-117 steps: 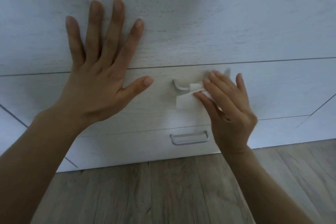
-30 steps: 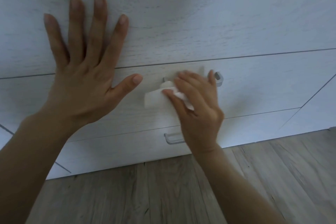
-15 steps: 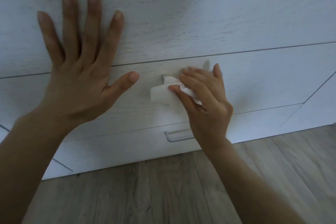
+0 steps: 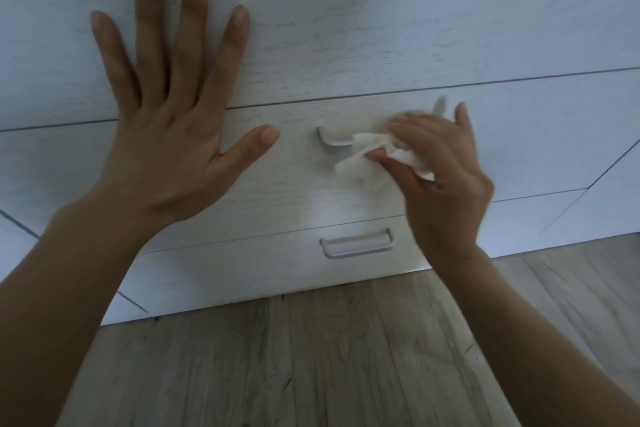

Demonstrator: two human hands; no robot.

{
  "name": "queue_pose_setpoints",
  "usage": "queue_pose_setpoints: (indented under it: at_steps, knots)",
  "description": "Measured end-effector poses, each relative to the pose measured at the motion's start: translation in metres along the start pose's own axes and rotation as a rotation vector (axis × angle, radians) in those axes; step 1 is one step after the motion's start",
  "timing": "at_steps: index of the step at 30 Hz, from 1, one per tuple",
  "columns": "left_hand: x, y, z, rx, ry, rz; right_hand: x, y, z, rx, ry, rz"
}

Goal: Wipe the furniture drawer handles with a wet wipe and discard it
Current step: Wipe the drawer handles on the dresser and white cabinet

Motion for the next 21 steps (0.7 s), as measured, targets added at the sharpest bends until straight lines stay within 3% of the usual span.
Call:
queue_pose_setpoints:
  at_steps: [4,8,15,21]
  knots:
    - [0.002,0.004,0.003,-0.037,0.005,-0.002,0.001,0.001,0.0,0.003,0.042,0.012]
    - [0.001,0.003,0.004,-0.025,0.012,-0.002,0.0,0.025,-0.025,-0.043,-0.036,-0.018]
    - [0.001,0.005,0.002,-0.033,-0.004,-0.025,0.001,0.003,-0.009,0.0,0.0,0.033]
    - [0.003,0.005,0.003,-0.032,0.004,-0.021,0.0,0.025,-0.026,-0.037,-0.059,-0.031]
Point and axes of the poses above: each hand's wrist, its own x-axis away from the middle knuckle, its own y-axis out of the palm, z = x × y, the point moved 10 cm from there along -x, towards the middle knuckle, and after that the axes turned 6 degrees about -x, right-handed, at the moved point
